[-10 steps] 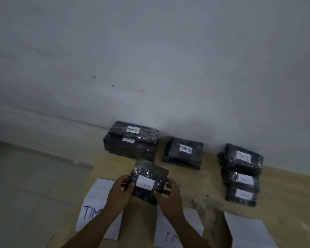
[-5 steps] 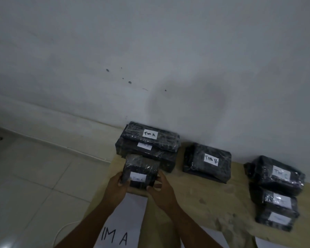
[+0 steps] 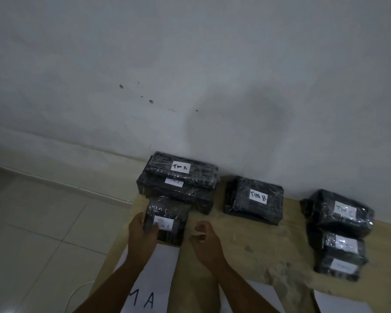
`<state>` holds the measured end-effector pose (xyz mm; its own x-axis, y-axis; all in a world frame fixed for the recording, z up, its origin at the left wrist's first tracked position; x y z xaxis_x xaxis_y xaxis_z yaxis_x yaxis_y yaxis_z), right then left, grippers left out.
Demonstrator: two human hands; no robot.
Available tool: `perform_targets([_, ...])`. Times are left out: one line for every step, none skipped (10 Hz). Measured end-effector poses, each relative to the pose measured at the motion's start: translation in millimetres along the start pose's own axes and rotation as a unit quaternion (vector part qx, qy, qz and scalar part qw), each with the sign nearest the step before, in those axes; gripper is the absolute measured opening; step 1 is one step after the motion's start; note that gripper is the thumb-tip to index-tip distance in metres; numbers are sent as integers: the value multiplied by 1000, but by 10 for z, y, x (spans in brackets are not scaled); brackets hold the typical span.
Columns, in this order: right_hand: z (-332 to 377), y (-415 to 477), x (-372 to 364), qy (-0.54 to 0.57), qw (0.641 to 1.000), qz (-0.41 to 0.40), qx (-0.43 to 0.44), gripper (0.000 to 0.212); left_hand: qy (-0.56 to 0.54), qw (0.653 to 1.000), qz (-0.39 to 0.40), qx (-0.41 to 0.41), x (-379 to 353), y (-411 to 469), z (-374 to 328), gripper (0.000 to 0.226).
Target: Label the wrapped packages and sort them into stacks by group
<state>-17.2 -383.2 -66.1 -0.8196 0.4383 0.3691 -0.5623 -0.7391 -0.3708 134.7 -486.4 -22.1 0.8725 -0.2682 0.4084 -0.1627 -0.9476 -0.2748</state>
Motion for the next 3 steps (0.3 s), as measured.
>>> perform_targets([-28,-115,217,2,1000,10,-9,29,4,999,-25,-29,-32,-97,-50,16])
perform_targets([-78,-280,528,-2,1000,11,0,24,-3,1000,3,-25,-176,-280,-90,16])
perform_targets([-116,-489,851,14,1000,-2,7,20,1,998,54,-42,-323,-557,-219,11])
Point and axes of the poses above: each hand's wrist, its own y-axis towards the middle knuckle, its own x-axis out of the back of the hand, z = x × y, the point moved 2 cm from there along y, towards the middle knuckle, and after that the axes turned 2 degrees about y, right-handed, at the moved point
